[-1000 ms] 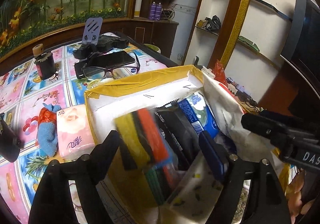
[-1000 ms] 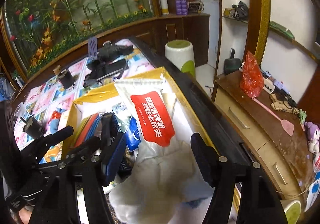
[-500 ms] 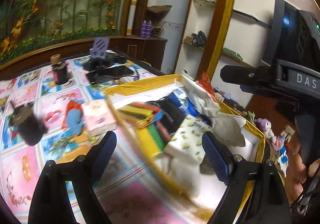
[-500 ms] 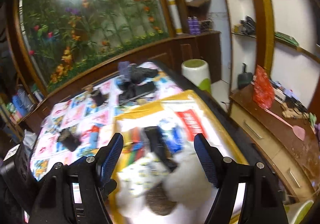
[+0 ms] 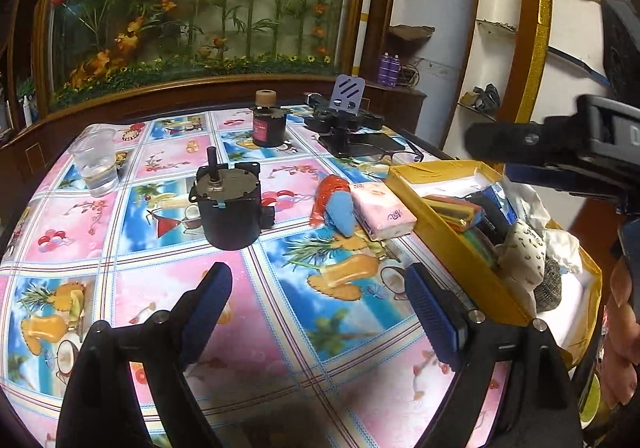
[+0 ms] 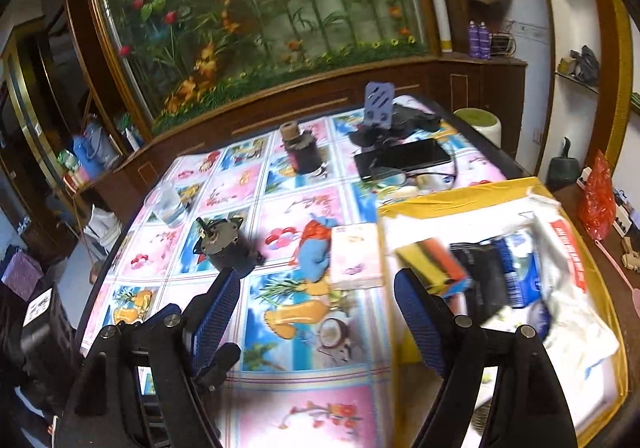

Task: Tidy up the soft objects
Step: 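Move both grippers back to the table toward the remaining soft items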

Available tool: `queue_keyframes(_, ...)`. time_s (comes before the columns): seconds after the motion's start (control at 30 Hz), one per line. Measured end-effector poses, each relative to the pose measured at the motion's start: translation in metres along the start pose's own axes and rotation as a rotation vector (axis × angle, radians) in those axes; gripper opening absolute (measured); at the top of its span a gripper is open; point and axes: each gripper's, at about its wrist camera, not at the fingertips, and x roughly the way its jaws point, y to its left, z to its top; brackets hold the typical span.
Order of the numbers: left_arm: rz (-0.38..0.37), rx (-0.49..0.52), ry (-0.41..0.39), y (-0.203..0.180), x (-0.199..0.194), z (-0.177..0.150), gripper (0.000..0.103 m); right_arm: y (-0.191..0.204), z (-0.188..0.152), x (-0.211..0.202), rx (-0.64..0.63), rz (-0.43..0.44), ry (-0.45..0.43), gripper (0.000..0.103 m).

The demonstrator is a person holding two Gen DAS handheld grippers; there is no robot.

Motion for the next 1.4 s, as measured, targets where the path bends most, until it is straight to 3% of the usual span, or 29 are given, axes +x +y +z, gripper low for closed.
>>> queue_keyframes(0.17,-0.018,0.015,0.001,-0.005,0.0,0.0,0.087,0.012,0.006,0.026,0.005,0.002,0.051,0.083)
queue_keyframes(0.53,-0.022,0.068,0.004,-0.02,0.0,-0.002,0.087,0.02,0.022,0.078,-0.056,-0.093,0.146,0.083)
queue_keyframes(0.73,-0.022,0.055,0.02,-0.02,0.003,-0.002,0.087,0.017,0.037,0.108,-0.068,-0.117,0.186,0.083)
queue_keyframes(1.17,-0.004,-0.006,0.075,-0.007,0.013,-0.003,0.087,-0.006,0.043,0.178,-0.049,-0.133,0.365,0.083)
queue_keyframes(1.4,-0.001,0.002,0.073,-0.009,0.013,-0.004,0.087,0.002,0.04,0.186,-0.145,-0.177,0.354,0.083)
